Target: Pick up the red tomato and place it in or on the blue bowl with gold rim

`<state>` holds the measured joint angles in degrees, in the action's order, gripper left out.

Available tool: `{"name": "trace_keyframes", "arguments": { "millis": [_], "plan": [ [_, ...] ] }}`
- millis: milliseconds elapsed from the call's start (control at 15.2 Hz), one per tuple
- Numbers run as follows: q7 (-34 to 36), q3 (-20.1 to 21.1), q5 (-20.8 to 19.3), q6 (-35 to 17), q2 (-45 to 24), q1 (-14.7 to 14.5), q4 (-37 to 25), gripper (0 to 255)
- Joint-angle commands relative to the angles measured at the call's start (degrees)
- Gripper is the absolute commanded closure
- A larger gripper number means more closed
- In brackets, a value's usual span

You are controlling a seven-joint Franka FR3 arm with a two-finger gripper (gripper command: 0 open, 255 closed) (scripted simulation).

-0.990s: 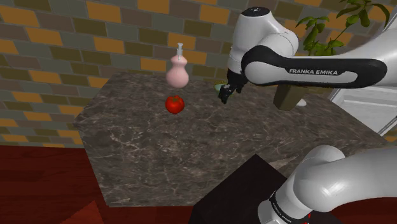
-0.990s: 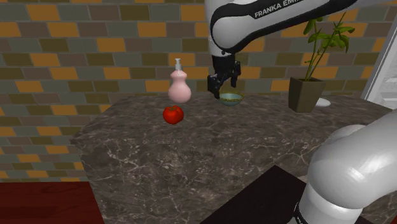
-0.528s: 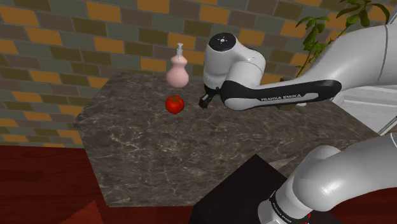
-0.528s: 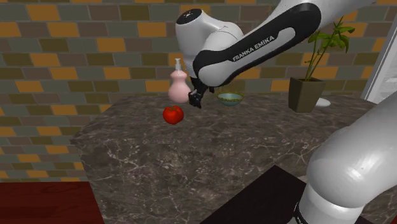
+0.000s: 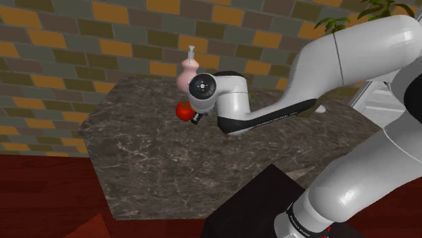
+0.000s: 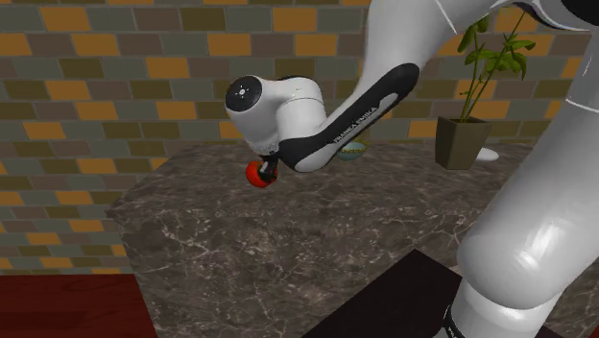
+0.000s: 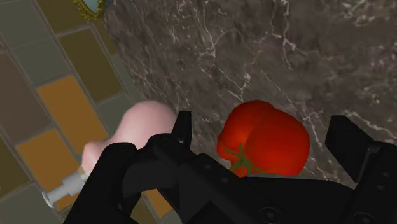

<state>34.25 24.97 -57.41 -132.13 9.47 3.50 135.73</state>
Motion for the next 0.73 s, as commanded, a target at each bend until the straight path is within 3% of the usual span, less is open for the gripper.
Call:
{"name": "trace_keyframes", "arguments": {
  "millis": [0, 396, 660],
  "plan": [
    [4.71, 1.93, -8.65, 0.52, -4.55, 0.51, -2.06, 0],
    [14.99, 4.06, -31.09, 7.47, -19.39, -2.21, -9.26, 0],
    [15.62, 2.80, -33.53, 6.76, -21.87, -1.67, -10.88, 0]
  ]
}}
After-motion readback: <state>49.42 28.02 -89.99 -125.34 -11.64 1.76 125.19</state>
